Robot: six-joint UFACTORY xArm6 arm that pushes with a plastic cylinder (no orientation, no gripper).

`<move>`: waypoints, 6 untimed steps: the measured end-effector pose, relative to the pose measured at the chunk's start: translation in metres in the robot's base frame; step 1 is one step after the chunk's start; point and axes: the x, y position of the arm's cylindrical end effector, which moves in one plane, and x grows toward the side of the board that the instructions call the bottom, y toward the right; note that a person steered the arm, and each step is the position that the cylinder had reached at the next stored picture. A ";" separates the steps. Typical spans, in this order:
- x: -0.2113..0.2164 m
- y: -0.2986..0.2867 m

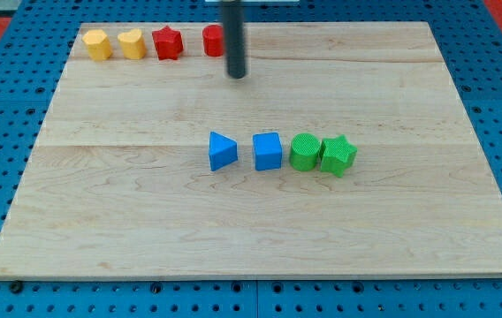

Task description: Move the red circle downwards

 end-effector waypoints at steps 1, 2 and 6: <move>-0.061 0.064; -0.096 0.029; -0.020 -0.069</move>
